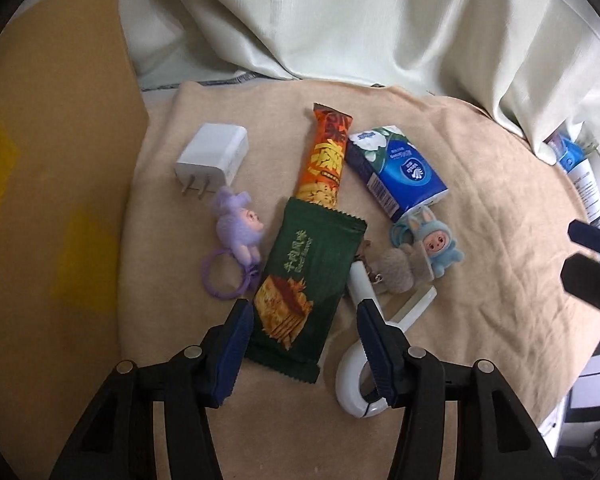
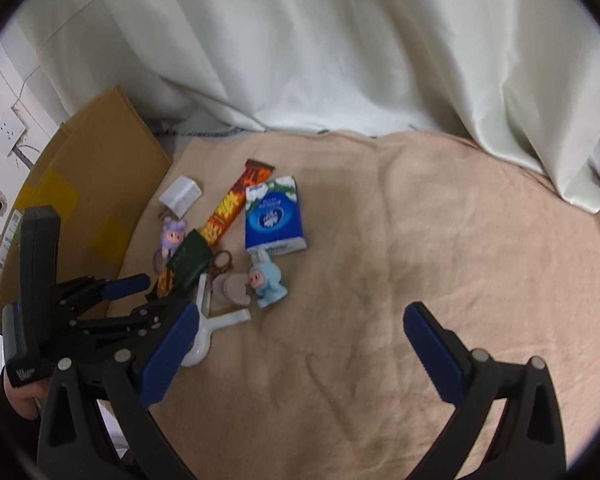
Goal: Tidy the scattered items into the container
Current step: 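Grasp the green beef-flavour packet with the left gripper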
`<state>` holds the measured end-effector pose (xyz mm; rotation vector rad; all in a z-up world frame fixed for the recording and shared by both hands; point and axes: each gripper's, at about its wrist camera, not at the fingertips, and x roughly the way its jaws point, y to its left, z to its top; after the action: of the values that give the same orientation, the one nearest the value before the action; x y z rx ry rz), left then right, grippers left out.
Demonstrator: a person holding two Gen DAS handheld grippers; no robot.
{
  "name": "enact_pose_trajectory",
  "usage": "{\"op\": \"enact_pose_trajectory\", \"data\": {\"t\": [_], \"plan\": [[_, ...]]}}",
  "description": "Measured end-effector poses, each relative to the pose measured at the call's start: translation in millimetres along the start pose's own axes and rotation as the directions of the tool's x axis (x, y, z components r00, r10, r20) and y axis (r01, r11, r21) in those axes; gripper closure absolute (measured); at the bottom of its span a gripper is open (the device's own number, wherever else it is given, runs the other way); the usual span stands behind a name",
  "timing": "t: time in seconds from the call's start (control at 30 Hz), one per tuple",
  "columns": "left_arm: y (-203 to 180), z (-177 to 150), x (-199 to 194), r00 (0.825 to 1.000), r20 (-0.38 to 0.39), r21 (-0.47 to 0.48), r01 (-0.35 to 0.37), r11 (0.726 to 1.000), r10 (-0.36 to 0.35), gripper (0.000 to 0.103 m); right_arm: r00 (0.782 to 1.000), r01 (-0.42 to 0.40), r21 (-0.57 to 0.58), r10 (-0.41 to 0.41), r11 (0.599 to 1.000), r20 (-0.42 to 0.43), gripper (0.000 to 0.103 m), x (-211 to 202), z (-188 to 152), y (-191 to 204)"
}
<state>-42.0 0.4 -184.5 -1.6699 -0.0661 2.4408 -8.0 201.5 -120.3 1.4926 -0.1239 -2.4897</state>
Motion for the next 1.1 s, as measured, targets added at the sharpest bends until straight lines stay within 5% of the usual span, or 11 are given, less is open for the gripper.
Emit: {"op": "enact_pose_trajectory", "data": {"t": [0.5, 0.57, 0.63, 1.1], "plan": [[5, 8, 22, 0.998, -0.027, 0.042, -0.046, 0.998, 0.047, 0.048, 1.0, 0.013, -0.025, -0.013, 1.0, -0.016, 0.0, 5, 2, 6], [5, 6, 20, 0.999, -0.02, 0.049, -0.037, 0.998, 0.038, 0.06, 0.999, 0.012, -0.03, -0.013, 0.999, -0.029, 0.0, 9, 1, 8], [8, 5, 18, 0.999, -0.03, 0.037, -0.017, 0.999, 0.018, 0.06, 0.999, 0.016, -0.04, -0.018, 0.999, -0.045, 0.0, 15, -1, 10], [16, -14, -40, 0.997, 0.057, -0.052, -0.039, 0.998, 0.042, 0.059, 0.998, -0.009, -0.069, 0.004, 0.998, -0.068, 0.007, 49, 8, 16]]}}
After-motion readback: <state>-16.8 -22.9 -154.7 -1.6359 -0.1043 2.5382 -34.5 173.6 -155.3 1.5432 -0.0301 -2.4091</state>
